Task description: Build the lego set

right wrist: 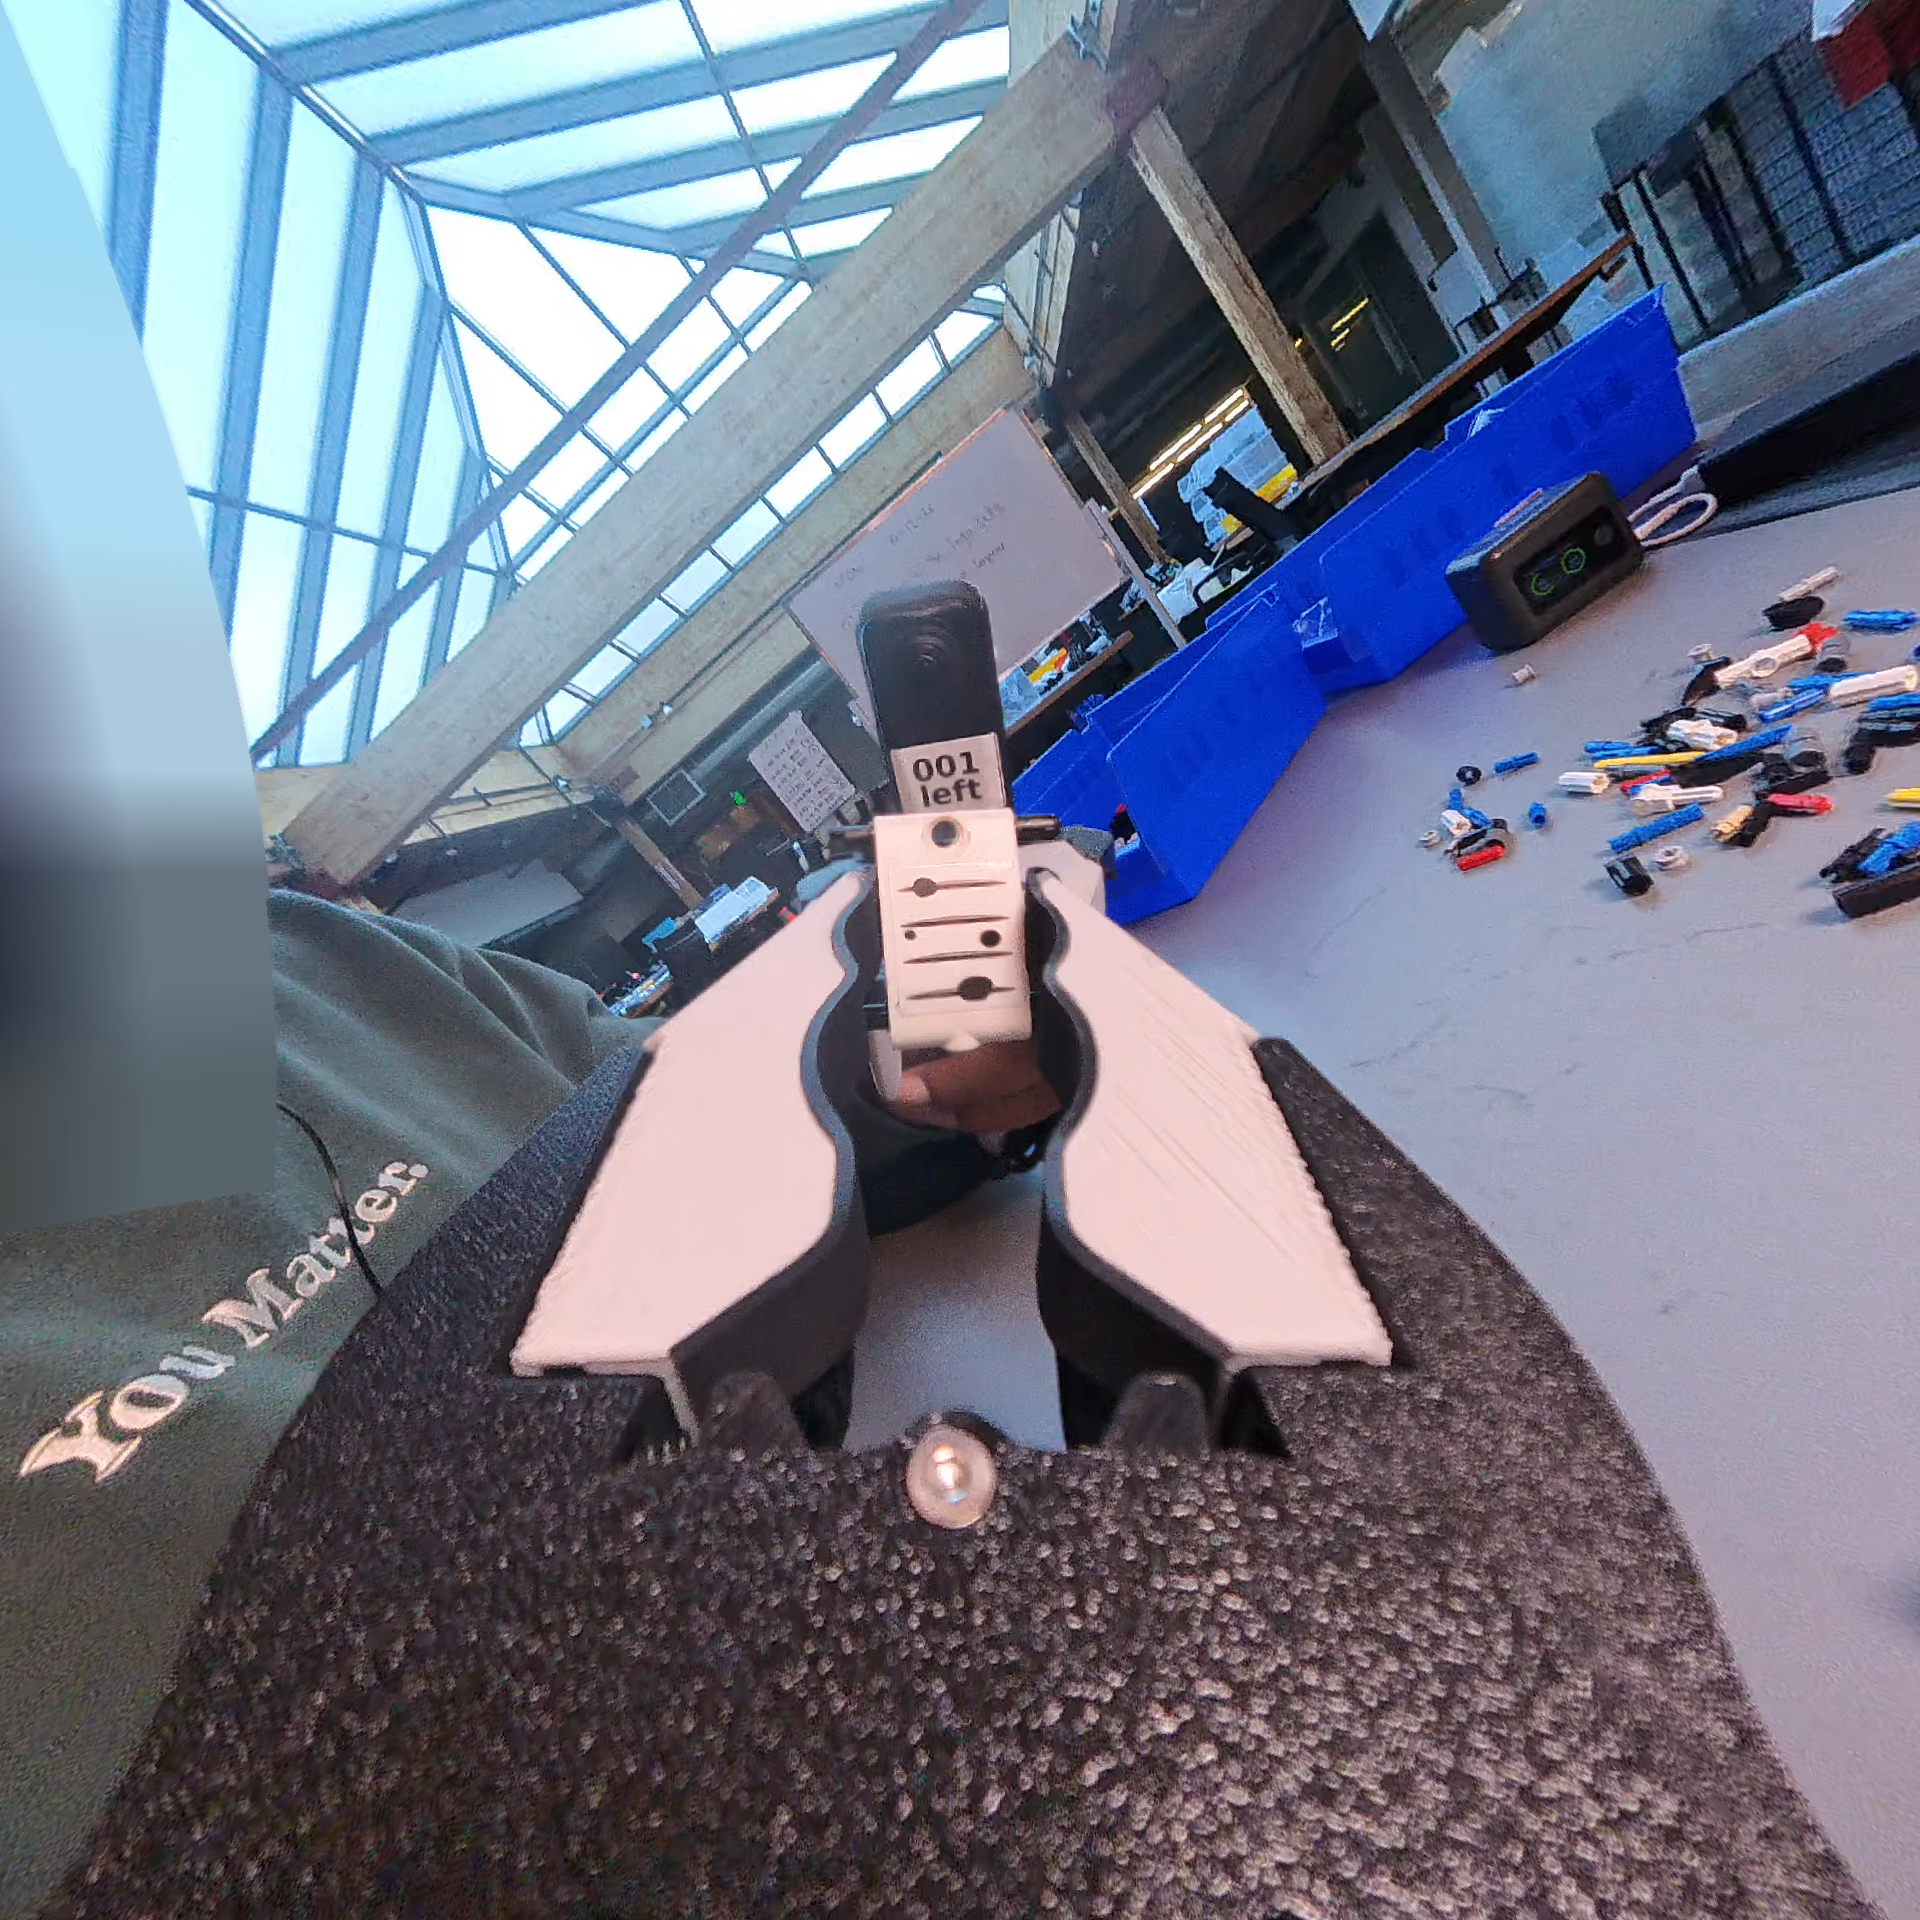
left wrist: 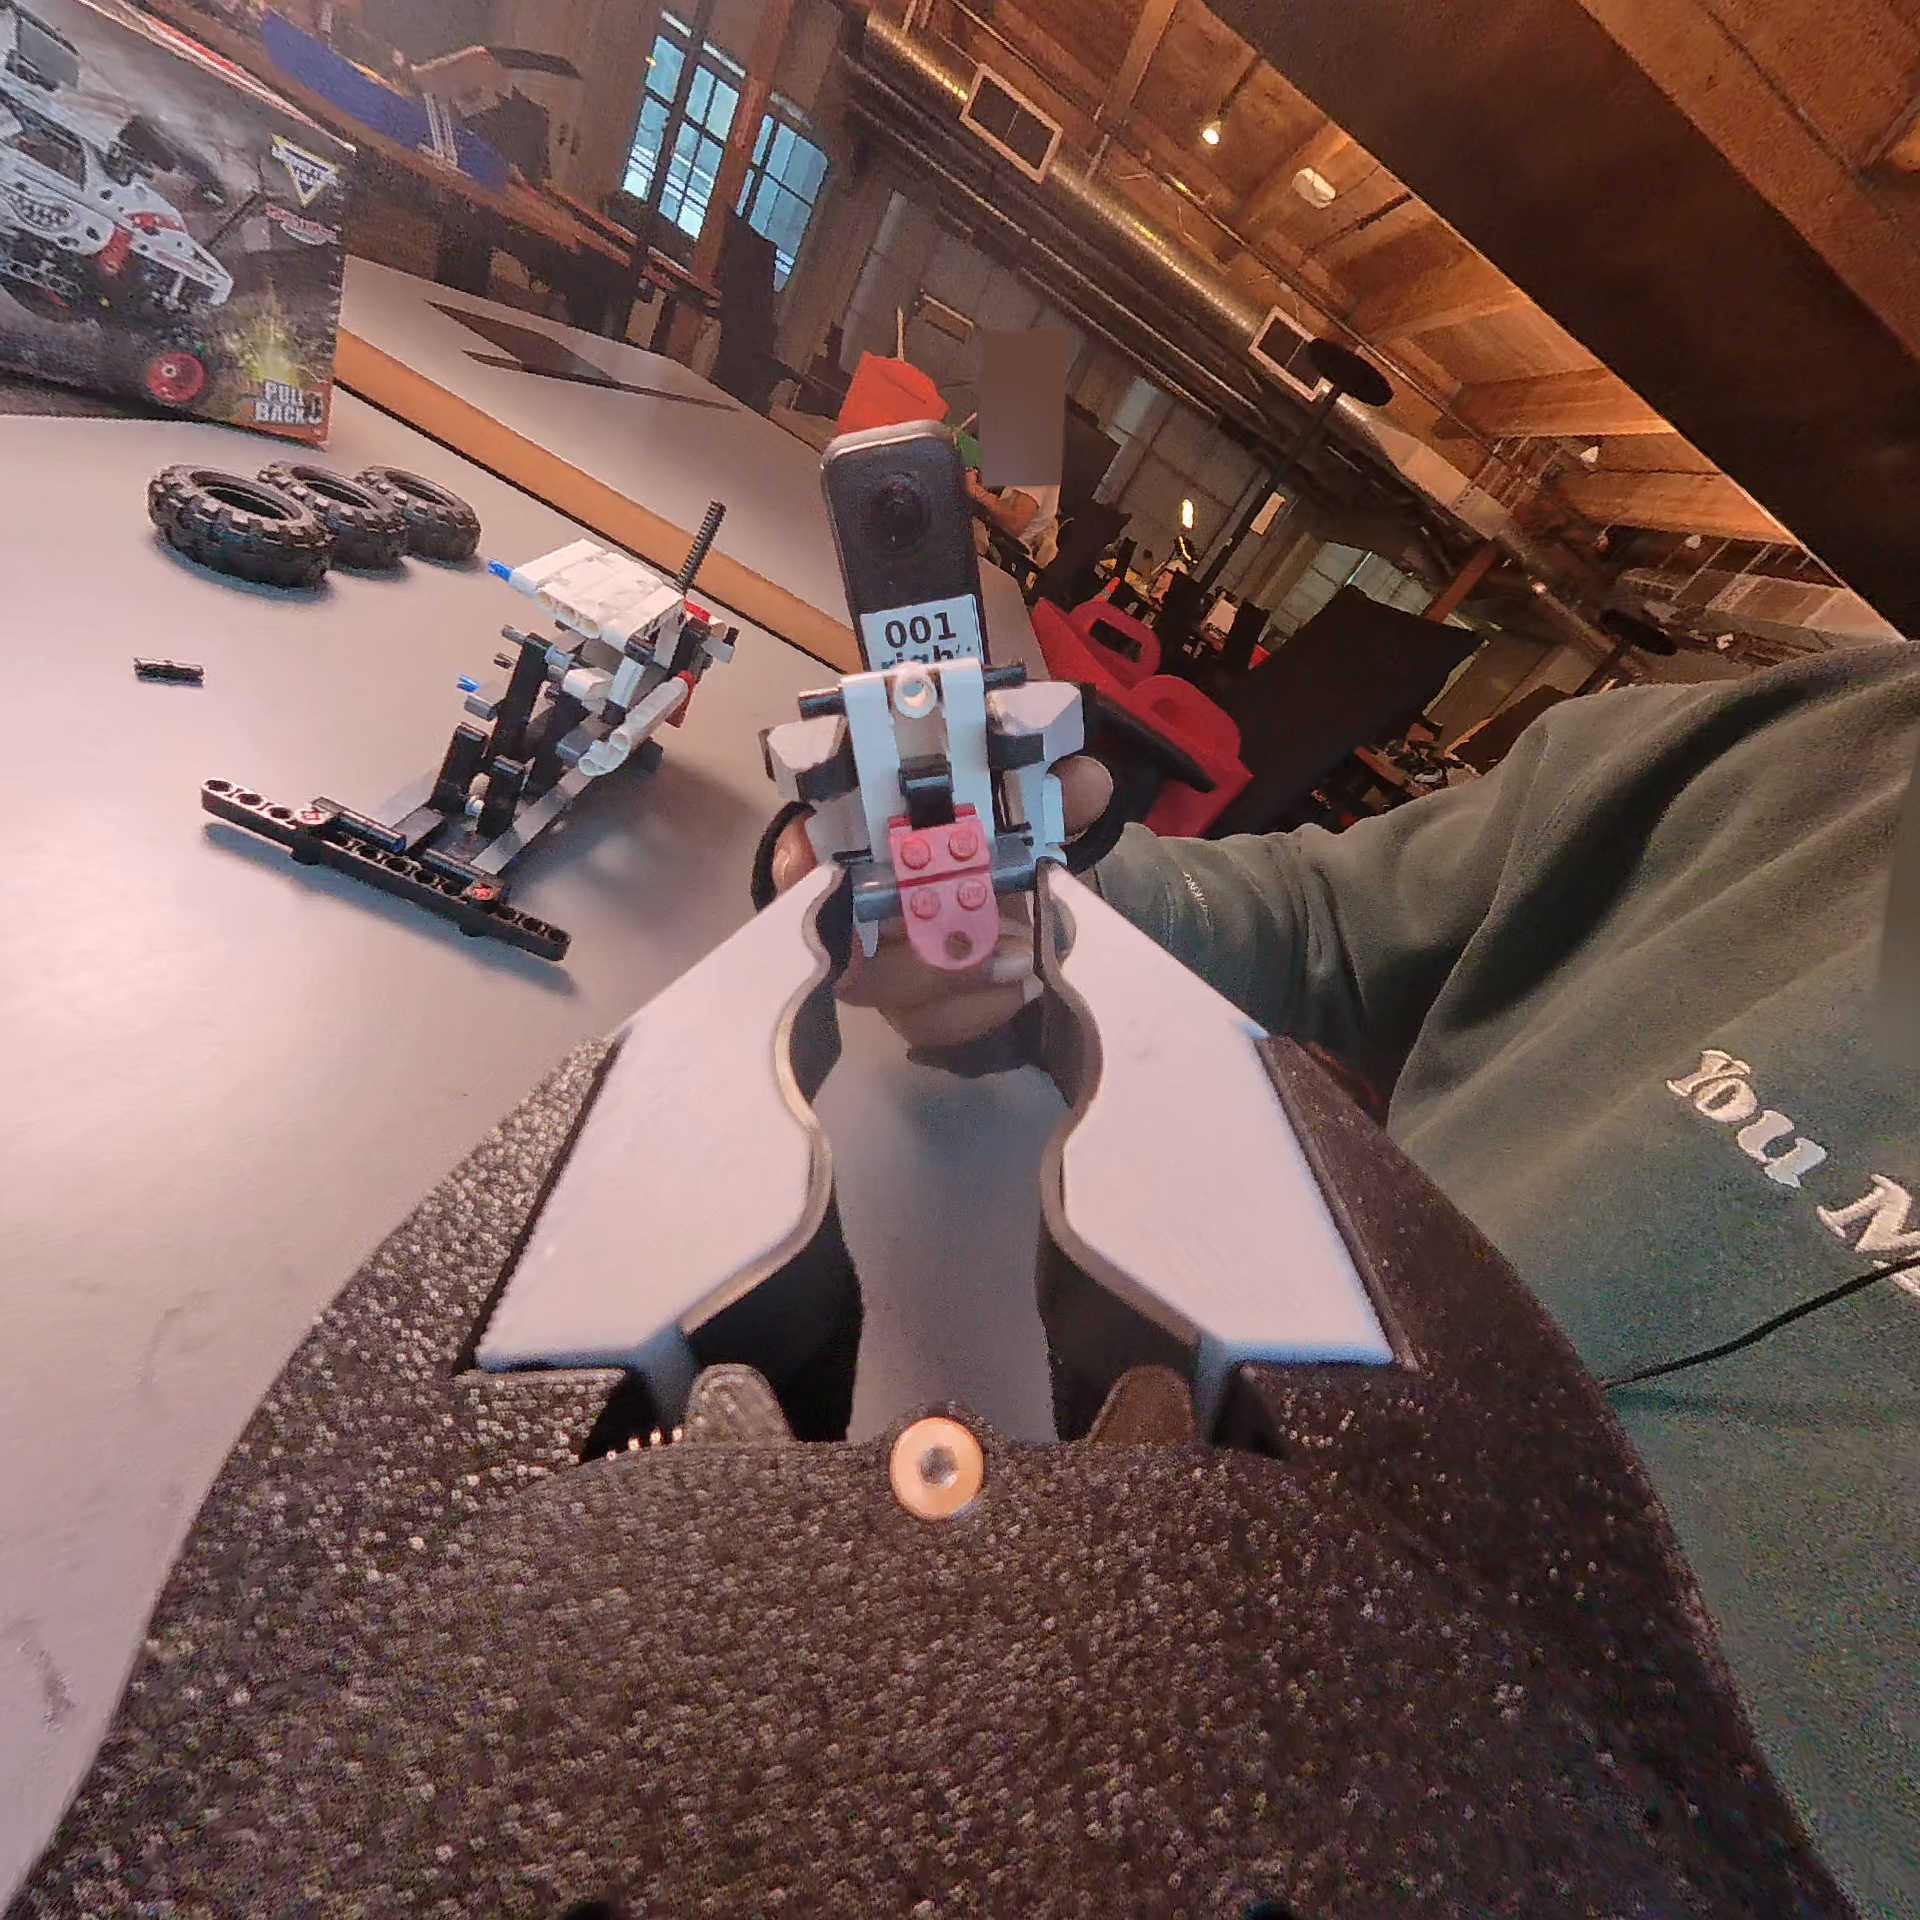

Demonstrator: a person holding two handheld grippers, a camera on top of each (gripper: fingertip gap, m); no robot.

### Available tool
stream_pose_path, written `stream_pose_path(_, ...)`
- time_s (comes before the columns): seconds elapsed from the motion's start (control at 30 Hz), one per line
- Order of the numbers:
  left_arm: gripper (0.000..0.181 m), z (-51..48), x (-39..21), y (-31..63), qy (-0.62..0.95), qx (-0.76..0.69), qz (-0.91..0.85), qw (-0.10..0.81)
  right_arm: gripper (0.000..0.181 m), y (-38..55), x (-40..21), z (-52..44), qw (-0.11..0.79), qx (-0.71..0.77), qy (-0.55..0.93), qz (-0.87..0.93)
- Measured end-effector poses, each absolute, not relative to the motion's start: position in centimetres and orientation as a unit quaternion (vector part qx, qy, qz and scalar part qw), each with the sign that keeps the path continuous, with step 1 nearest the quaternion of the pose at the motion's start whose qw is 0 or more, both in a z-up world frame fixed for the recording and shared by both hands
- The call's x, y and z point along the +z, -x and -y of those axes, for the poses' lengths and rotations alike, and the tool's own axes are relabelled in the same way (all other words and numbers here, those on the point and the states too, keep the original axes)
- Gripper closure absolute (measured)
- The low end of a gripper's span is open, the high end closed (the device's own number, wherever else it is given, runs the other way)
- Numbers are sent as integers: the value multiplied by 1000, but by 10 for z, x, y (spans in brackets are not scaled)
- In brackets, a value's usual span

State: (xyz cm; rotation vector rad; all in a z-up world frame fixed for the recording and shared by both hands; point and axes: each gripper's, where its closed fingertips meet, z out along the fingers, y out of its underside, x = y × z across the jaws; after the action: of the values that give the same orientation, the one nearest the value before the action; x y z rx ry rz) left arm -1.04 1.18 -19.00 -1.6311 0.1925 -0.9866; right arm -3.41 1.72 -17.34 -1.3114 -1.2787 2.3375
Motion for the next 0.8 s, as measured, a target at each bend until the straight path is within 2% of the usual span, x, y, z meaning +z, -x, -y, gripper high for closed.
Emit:
stream_pose_path(0.03,147,-10,-190,13,696,-424,-79,574,152,33,-174,-17,87,780,438,437)
stream_pose_path(0.1,147,-8,-188,21,693,-436,-63,571,130,31,-176,-16,88,768,434,463)
stream_pose_path(0.13,147,-7,-187,25,691,-440,-54,571,126,30,-178,-16,95,759,433,477)
stream_pose_path(0.47,147,-7,-200,32,722,-407,-53,556,131,29,-188,-25,130,723,440,516)
stream_pose_path(0.7,147,-5,-233,36,796,-93,-238,549,131,22,-214,-24,215,600,423,645)
stream_pose_path(0.8,147,-6,-245,36,791,20,-299,533,138,24,-226,-18,186,587,448,649)
